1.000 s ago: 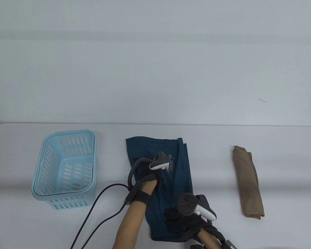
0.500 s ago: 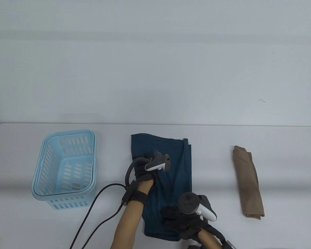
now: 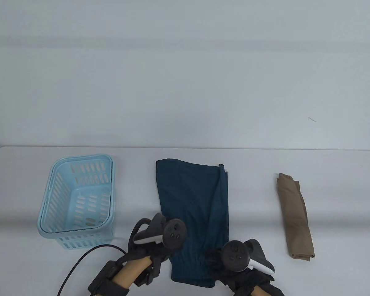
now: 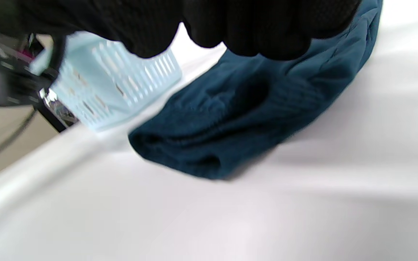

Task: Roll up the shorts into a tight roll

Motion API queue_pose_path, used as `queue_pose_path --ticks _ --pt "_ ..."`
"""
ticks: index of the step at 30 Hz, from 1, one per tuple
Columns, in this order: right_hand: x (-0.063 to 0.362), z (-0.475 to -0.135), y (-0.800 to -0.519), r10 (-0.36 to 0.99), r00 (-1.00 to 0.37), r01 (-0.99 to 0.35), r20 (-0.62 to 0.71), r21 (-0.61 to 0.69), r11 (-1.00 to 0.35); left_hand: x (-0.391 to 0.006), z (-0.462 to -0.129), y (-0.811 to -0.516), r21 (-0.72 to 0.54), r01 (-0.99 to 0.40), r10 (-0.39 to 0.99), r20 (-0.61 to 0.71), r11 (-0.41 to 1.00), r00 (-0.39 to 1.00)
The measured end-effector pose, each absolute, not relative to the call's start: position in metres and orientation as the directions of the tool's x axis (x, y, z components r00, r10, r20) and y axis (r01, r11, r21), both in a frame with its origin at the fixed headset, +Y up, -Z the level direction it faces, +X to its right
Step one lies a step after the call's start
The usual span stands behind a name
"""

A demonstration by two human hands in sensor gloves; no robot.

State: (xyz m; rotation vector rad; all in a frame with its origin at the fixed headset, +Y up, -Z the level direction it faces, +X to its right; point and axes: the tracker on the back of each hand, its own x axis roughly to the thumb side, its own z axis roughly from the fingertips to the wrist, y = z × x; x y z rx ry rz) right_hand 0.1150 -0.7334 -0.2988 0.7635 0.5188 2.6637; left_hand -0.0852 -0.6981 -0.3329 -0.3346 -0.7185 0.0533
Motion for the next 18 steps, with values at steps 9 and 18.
queue_pose_path --ticks 9,18 --pt "0.089 -0.29 -0.764 0.136 -0.847 0.083 0.513 0.382 -0.92 -0.076 -0.303 -0.745 -0.35 0.22 0.08 0.672 0.91 0.737" --pt "0.093 -0.29 -0.77 0.116 -0.84 0.068 0.53 0.316 -0.946 -0.074 -0.304 -0.763 -0.332 0.217 0.064 0.664 0.918 0.745"
